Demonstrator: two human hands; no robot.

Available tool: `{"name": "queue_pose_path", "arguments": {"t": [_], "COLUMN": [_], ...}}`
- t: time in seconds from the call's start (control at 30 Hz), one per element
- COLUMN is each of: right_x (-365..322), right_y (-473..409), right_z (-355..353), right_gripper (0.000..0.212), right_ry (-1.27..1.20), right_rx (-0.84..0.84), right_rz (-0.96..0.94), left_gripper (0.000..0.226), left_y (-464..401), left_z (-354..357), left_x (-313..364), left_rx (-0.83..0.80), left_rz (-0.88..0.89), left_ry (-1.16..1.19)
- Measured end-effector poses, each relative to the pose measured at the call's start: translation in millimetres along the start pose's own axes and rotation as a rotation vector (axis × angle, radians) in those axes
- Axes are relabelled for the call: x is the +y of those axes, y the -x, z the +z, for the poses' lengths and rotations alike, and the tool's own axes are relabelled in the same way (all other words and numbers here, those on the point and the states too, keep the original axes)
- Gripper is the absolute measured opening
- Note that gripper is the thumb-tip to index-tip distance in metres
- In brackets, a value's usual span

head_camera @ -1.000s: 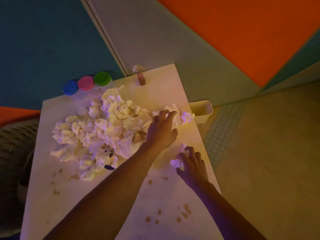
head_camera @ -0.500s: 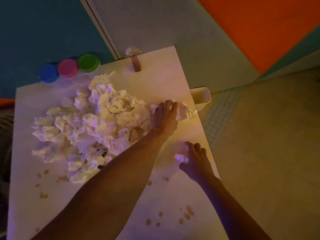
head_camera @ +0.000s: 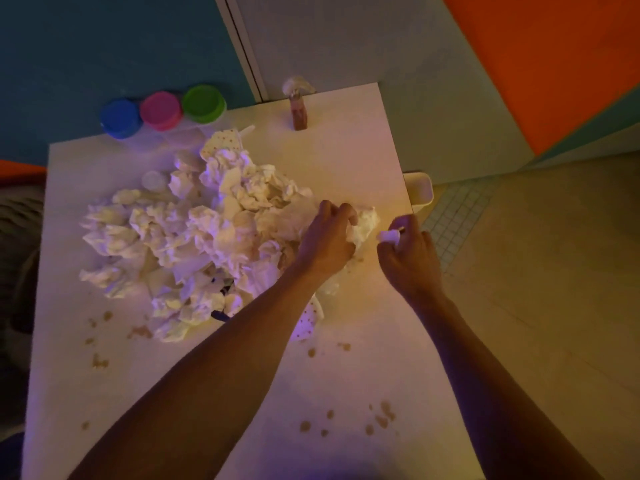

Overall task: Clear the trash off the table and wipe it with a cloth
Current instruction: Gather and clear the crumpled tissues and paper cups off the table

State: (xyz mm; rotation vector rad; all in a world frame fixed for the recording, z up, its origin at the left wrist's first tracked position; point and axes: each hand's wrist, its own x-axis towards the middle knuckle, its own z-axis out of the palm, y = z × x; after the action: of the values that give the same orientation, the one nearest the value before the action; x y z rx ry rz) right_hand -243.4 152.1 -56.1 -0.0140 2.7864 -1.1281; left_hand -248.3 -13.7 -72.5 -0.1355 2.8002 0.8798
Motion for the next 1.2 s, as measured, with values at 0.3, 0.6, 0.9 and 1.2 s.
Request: {"name": "queue_pose_path", "arguments": {"t": [0.3, 0.6, 0.9, 1.2], "right_x": [-20.9, -54.0, -49.7, -40.4], "right_y": [-40.8, -50.2, -36.3, -16.2], "right_z": [16.5, 45.4, 86.5, 93.6], "right_gripper": [0.052, 0.043, 0.071, 0.040], "right_ry": [0.166, 0.185, 0.334, 0.256], "right_rx": [-0.272, -0.434, -0.525, -0.444], "right_rz": [-0.094, 0.036, 0.040, 0.064], "left_gripper": [0.027, 0.024, 0.041, 0.032], "left_y": [81.4, 160.0, 176.2, 139.2], "left_z": [-45.4, -63.7, -80.3, -93.2], "left_x": [-0.8, -27.6, -59.1, -70.6], "left_rx": [0.079, 0.294, 0.521, 0.256], "left_rz": [-0.136, -0.252, -0.370, -0.435], "left_ry": [0.159, 0.333, 0.444, 0.117]}}
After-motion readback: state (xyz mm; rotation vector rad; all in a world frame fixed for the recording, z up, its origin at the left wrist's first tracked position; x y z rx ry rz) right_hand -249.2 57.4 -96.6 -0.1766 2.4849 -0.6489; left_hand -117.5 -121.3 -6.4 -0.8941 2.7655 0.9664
